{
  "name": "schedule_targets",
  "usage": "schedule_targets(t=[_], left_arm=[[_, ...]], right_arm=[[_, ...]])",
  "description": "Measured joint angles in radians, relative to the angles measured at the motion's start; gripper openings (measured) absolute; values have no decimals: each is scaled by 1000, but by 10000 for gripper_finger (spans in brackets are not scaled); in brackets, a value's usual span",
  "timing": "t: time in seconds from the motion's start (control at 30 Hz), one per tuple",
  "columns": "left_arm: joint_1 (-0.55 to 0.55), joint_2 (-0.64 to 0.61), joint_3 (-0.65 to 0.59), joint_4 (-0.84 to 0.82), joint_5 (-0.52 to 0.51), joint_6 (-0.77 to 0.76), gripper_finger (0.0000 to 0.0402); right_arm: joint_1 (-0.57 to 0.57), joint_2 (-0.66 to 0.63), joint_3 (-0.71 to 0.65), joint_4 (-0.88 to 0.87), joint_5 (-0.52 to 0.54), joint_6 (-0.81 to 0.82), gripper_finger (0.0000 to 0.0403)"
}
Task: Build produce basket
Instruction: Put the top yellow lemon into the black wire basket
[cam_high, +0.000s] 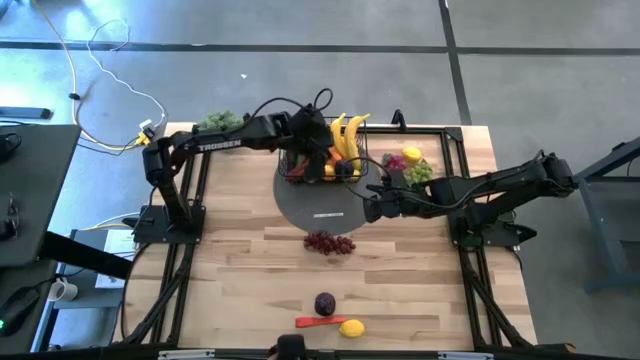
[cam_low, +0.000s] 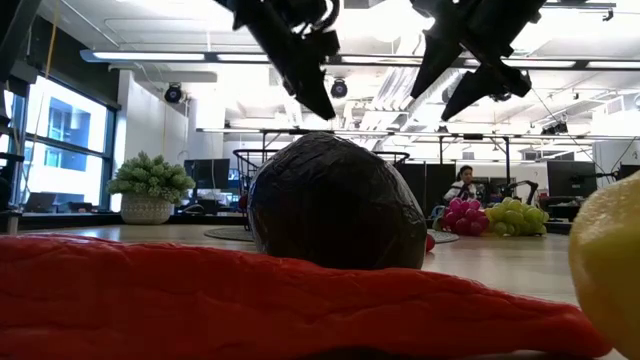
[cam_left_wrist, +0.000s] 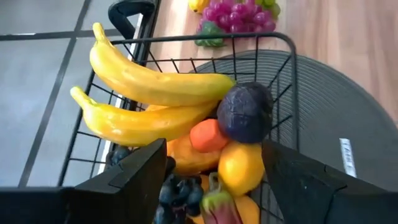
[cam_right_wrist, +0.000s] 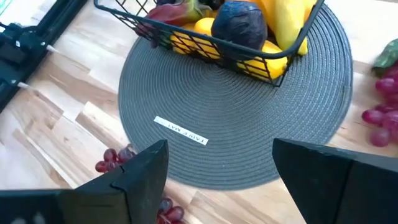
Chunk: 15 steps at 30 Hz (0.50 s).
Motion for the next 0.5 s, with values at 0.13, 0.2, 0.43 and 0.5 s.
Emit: schedule_targets(t=[0.13, 0.2, 0.43, 0.5], left_arm=[[-7, -32, 41, -66, 10, -1, 255], [-7, -53, 41, -104, 13, -13, 255], [-15, -153, 41, -228, 82, -134, 255], [-28, -179, 41, -242, 93, -162, 255]], right_arm=[[0, 0, 0, 1, -5, -35, 282], [0, 0, 0, 15, -8, -58, 297], [5, 0, 0, 63, -14, -64, 365], [5, 0, 0, 66, -8, -41, 377]])
